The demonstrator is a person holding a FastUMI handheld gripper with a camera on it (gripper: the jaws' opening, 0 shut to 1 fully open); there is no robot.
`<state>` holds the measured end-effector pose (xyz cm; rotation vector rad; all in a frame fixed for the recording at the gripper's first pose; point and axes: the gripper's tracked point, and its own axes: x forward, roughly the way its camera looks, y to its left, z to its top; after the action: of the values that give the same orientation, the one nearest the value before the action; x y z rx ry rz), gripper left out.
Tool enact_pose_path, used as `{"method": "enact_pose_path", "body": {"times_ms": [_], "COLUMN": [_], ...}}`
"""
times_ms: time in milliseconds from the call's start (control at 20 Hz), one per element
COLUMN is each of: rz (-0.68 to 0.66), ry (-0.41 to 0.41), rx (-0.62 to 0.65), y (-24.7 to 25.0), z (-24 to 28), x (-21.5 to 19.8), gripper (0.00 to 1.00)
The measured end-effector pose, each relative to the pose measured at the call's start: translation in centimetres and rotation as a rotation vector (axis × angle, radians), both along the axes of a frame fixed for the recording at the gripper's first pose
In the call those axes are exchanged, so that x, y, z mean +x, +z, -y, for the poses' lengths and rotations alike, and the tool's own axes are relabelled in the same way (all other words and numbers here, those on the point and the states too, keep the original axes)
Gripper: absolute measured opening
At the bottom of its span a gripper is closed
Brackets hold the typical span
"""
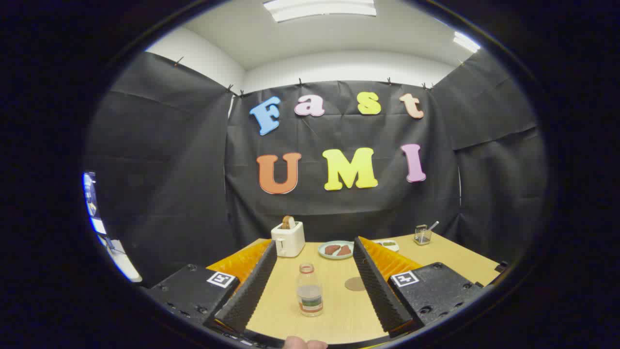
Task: Take the bottle from table, then pour the juice into the cup, finally place the bottle on the coaster
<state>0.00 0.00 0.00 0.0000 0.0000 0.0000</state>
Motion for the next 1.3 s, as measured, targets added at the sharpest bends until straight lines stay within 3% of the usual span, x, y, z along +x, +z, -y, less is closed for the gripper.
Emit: {"method": "enact_pose_path", "body": {"times_ms": [1300], "rz": [-0.045], "ry": [0.023], "rx": [-0.049], "y": [-1.0], "z": [-5.4], "x": [-0.2], "gripper": [1.0]}}
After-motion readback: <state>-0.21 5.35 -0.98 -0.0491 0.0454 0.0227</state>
